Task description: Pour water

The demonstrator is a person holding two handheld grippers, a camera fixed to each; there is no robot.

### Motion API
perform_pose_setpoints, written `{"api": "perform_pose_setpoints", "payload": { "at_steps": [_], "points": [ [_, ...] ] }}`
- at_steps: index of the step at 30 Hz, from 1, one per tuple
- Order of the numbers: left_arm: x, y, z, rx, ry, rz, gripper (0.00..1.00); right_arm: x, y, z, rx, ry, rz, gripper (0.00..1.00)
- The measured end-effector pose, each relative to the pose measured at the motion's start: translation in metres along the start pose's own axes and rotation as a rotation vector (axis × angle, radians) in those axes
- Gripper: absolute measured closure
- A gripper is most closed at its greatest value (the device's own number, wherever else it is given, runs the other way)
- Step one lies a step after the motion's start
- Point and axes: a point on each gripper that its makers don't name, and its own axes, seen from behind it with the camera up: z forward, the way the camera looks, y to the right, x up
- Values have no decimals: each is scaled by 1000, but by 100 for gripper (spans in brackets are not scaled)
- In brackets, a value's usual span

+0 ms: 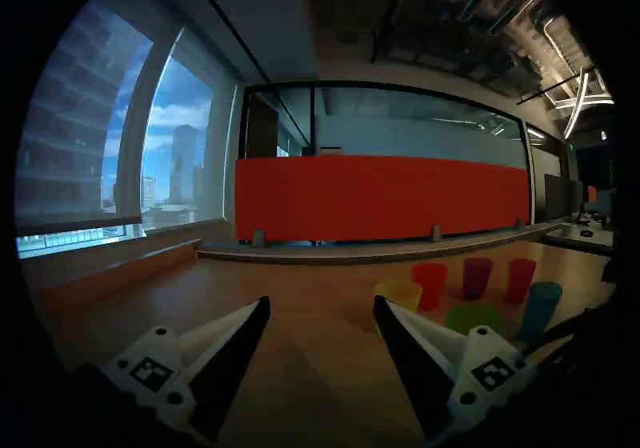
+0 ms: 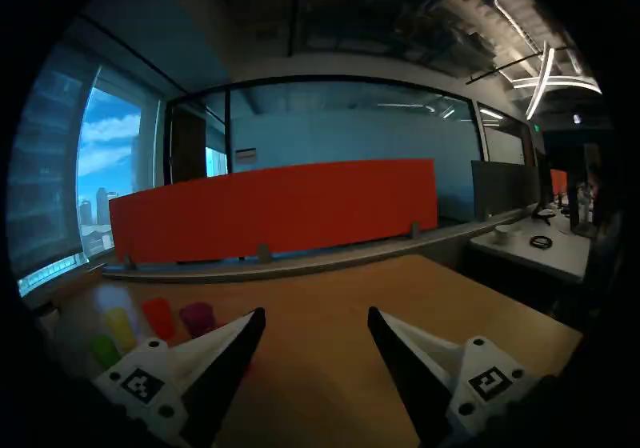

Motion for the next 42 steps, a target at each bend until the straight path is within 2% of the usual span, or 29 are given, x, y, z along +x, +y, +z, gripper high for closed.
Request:
{"api": "perform_pose_setpoints", "payload": {
  "at_steps": [11,27,36,42],
  "points": [
    [-2,1,0,-3,-3,0,4,1,-2,-2,14,32,-11,1],
    [-2,1,0,-3,-3,1,4,-17,-22,-5,92,130,-49,1],
    [-2,1,0,-3,-3,1,4,-36,-27,3,120,120,-50,1],
    [-2,1,1,-3,-3,1,4,-39,-26,9,125,114,-74,1]
  ]
}}
